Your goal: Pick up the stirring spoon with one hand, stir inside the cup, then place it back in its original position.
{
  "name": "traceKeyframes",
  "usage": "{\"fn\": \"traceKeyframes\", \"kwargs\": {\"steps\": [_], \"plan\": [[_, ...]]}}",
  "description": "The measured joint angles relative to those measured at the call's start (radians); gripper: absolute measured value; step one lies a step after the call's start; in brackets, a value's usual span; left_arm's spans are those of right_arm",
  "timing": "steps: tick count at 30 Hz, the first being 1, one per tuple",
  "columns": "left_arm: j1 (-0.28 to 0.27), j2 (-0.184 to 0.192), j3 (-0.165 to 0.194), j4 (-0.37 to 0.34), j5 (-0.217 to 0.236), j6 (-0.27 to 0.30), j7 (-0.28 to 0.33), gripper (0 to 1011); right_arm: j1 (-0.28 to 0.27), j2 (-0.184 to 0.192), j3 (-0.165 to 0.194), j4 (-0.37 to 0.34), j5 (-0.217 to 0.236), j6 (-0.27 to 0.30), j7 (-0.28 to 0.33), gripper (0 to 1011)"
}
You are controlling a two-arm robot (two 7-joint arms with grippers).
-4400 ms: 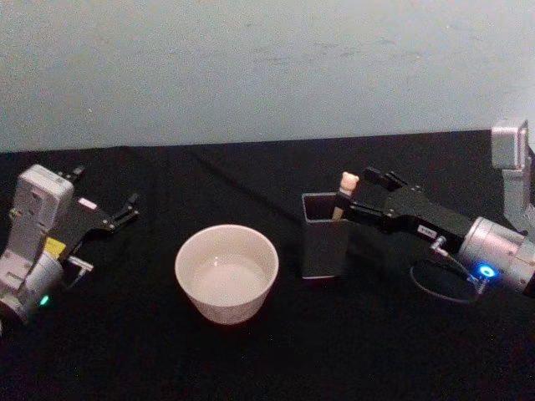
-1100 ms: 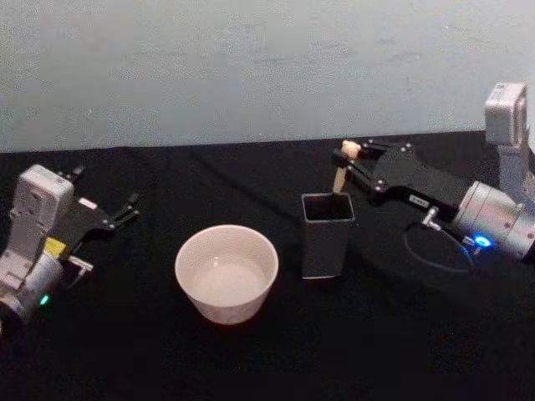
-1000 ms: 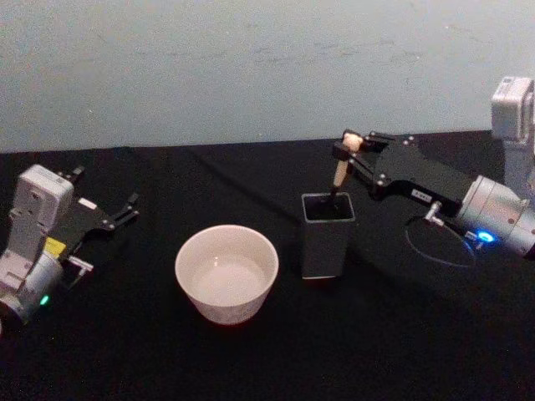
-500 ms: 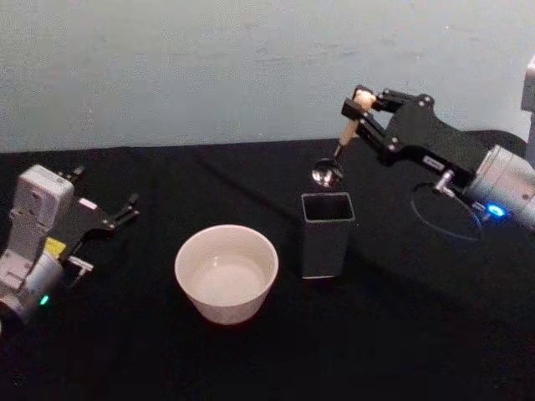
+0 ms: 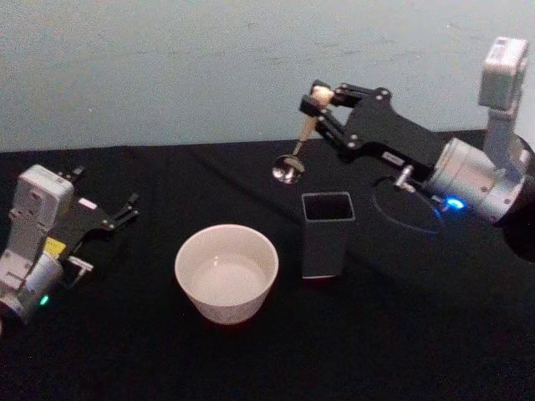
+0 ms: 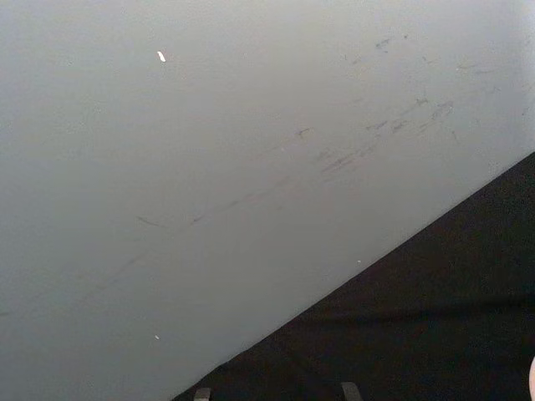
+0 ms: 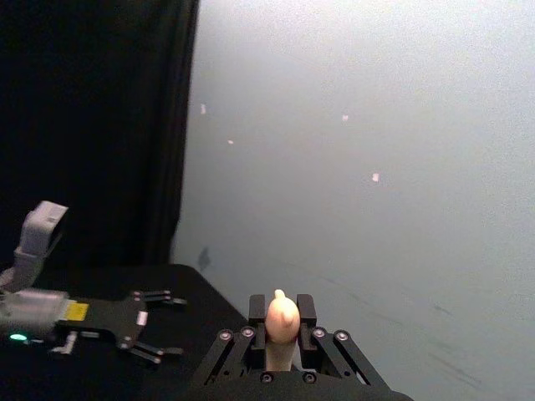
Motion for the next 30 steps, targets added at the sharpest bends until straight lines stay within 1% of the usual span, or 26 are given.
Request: {"fn": "traceKeyframes", "kwargs": {"steps": [3, 9, 10, 13, 16, 25, 30], "plan": [[0.000, 0.000, 0.000, 0.000, 0.000, 0.000, 0.000, 1001, 0.011, -0.010, -0.016, 0.009, -0.004, -0.004, 0.015, 214], [0.000, 0.000, 0.000, 0.000, 0.000, 0.000, 0.000, 1001, 0.040, -0.033, -0.070, 0.038, -0.014, -0.018, 0.069, 214], [0.000, 0.000, 0.000, 0.000, 0.000, 0.000, 0.000, 1001, 0.040, -0.033, -0.070, 0.038, -0.014, -0.018, 0.069, 214], [0.000, 0.000, 0.000, 0.000, 0.000, 0.000, 0.000, 1001, 0.049, -0.039, -0.100, 0.051, -0.021, -0.019, 0.095, 214], [0.000, 0.000, 0.000, 0.000, 0.000, 0.000, 0.000, 1001, 0.051, -0.040, -0.120, 0.057, -0.022, -0.018, 0.110, 214], [0.000, 0.000, 0.000, 0.000, 0.000, 0.000, 0.000, 1001, 0.052, -0.044, -0.166, 0.081, -0.038, -0.024, 0.133, 214], [0.000, 0.000, 0.000, 0.000, 0.000, 0.000, 0.000, 1002, 0.063, -0.060, -0.191, 0.123, -0.055, -0.040, 0.144, 214]]}}
